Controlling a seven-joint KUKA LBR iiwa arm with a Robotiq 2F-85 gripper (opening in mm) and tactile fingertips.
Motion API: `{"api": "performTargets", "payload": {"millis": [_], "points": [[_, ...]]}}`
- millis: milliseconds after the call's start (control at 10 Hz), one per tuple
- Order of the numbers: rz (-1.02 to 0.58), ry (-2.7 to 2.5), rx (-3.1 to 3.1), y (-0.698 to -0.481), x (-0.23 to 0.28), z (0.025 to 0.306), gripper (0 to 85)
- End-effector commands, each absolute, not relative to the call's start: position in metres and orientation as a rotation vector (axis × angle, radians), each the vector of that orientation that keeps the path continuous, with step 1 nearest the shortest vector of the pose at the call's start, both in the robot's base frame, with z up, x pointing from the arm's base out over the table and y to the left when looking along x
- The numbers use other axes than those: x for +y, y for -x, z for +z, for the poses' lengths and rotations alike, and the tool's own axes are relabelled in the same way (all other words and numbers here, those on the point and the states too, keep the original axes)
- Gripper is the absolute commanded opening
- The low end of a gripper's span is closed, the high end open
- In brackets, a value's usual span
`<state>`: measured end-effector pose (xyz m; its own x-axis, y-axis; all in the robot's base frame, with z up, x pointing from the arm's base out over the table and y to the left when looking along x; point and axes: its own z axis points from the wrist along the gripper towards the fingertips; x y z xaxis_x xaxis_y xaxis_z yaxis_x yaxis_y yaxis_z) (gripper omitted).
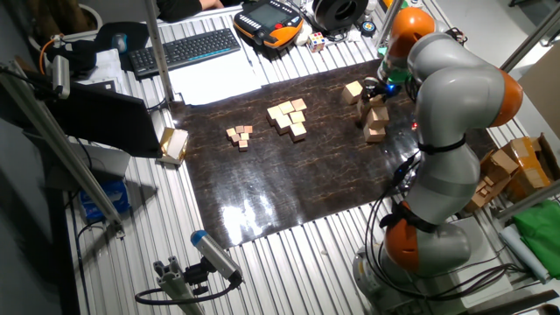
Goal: Stack the blocks into a pyramid shape
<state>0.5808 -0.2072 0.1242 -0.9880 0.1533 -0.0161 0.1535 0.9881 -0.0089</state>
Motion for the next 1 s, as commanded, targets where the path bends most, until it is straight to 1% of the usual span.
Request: {"api": "performTargets", "payload": {"millis": [0,200,500,900], "points": [[-0.015,-0.236,3.119,-0.582,-0.209,0.126,75.7],[-0.016,-0.226,3.145,-0.59,-0.214,0.135,77.7],[0.001,-0.255,3.143,-0.609,-0.206,0.152,80.7],[0.011,-0.096,3.152,-0.641,-0.197,0.151,82.0]]}}
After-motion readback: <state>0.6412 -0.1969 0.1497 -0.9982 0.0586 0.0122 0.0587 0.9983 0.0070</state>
